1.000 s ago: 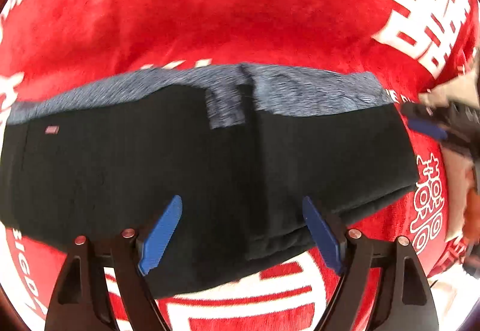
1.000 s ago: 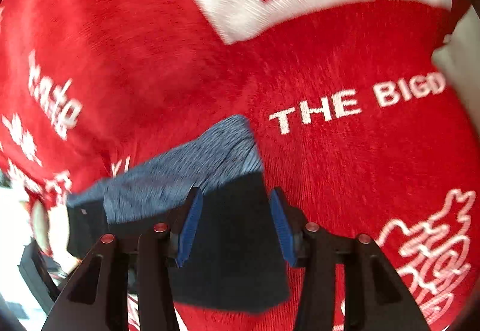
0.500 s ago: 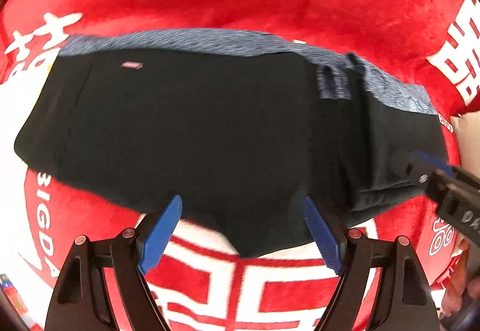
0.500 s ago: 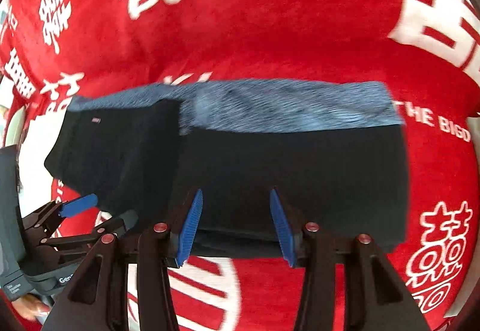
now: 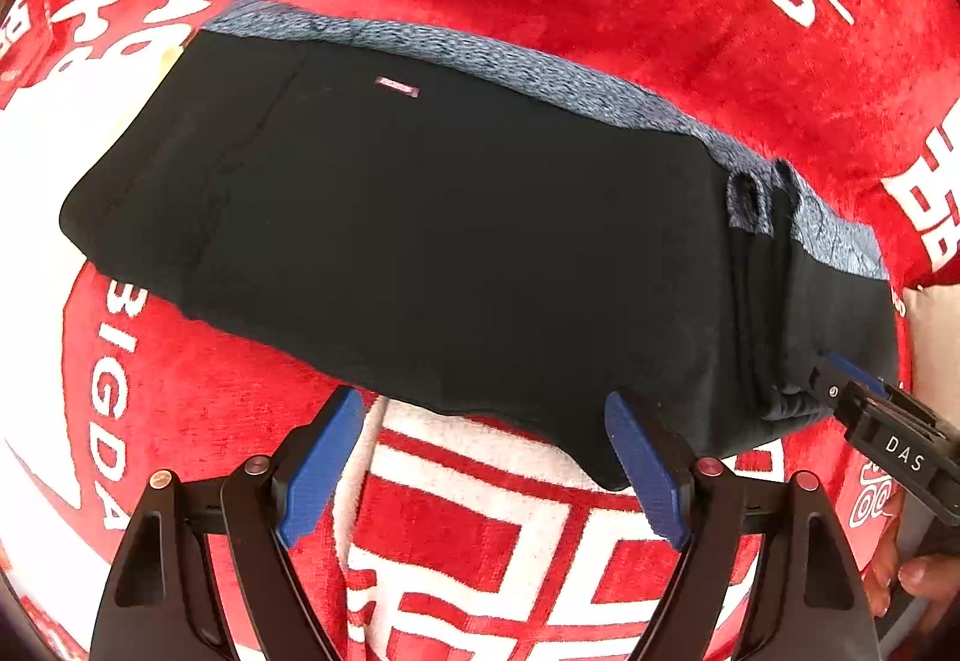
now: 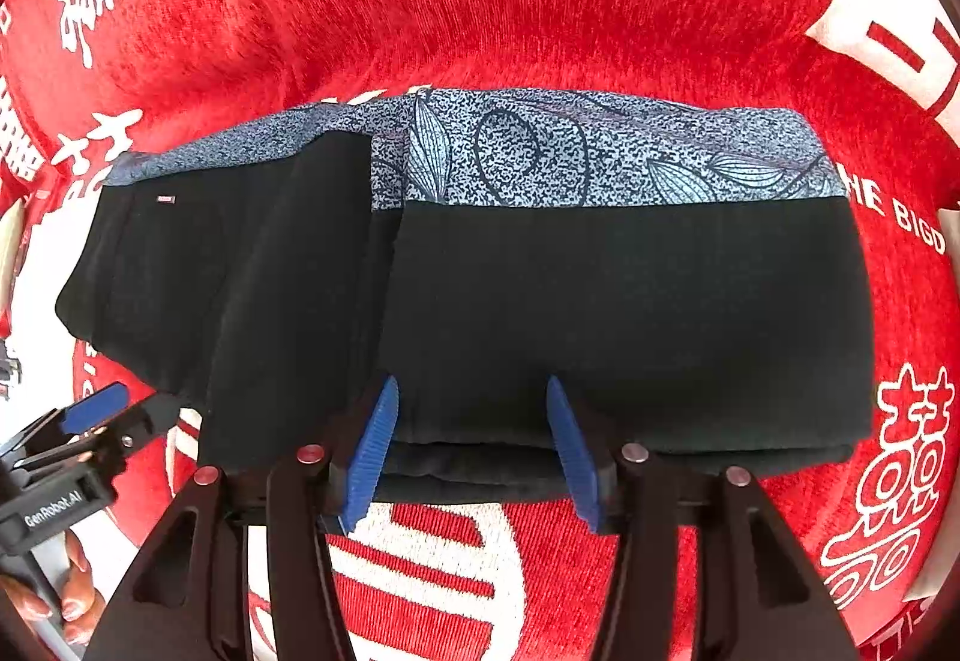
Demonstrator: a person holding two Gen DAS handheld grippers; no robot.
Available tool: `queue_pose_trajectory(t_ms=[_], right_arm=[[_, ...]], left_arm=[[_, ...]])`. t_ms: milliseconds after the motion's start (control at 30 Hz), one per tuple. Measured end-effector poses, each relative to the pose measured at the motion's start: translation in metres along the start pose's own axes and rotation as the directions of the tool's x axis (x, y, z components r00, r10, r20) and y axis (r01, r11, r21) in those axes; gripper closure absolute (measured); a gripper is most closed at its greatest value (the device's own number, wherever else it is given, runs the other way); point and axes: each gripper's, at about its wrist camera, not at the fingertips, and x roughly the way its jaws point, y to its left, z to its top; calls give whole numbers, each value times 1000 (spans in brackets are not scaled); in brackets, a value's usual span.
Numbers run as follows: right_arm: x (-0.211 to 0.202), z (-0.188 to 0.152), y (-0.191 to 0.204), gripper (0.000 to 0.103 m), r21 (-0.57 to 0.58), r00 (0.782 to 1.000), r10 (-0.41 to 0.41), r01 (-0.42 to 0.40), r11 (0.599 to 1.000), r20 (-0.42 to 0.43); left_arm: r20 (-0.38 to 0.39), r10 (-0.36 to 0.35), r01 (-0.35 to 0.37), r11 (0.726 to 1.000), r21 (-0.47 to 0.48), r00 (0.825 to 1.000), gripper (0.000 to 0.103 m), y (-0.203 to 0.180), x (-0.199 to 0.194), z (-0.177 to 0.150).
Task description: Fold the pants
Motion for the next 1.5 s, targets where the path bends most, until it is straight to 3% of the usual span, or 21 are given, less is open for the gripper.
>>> queue_pose_trajectory(t_ms=[133, 167, 200, 333, 433, 667, 867, 1133, 1300, 1367, 1400, 1433, 1500], right_arm=[[-1, -1, 1, 44, 9, 1000, -12, 12, 1000, 3], [2, 0, 5, 41, 9, 1000, -8, 8, 1000, 4], [4, 0, 8, 31, 1, 1000, 0, 0, 1000, -4], [13, -4, 37, 21, -159, 993, -114, 111, 981, -13], [18, -10, 46, 19, -215, 987, -160, 157, 964, 2], [21, -6, 46, 18, -223, 986, -167, 161, 961, -9], [23, -2, 48, 17, -225, 985, -170, 163, 961, -12], [25, -1, 47, 17, -223, 986, -166, 160, 962, -7], [24, -2, 47, 17, -224, 986, -166, 161, 961, -7], [23, -3, 47, 17, -222, 986, -167, 161, 962, -7], [23, -4, 47, 17, -221, 986, -167, 161, 962, -7], [23, -4, 47, 17, -220, 986, -167, 162, 962, -6], [23, -4, 46, 17, -217, 986, -169, 164, 962, -6]], left_arm=[[7, -6, 6, 1000, -20, 1000, 19, 8, 4, 5], [10, -7, 8, 1000, -30, 1000, 19, 13, 5, 6], [12, -10, 10, 999, -37, 1000, 19, 15, 6, 7], [26, -49, 51, 994, -101, 998, 19, 40, -5, -1], [42, -61, 67, 986, -150, 997, 19, 61, -7, -1], [122, -109, 140, 950, -280, 986, 19, 113, -17, 1], [244, -203, 292, 860, -418, 948, 19, 161, -12, 6], [336, -291, 425, 784, -452, 896, 19, 185, 5, 13], [367, -328, 475, 758, -447, 870, 19, 183, 2, 23], [399, -339, 496, 767, -407, 852, 19, 178, -5, 29], [401, -329, 485, 782, -391, 855, 19, 174, -5, 32], [381, -310, 456, 798, -394, 871, 19, 171, -1, 35], [347, -303, 436, 796, -421, 888, 19, 172, 11, 39]])
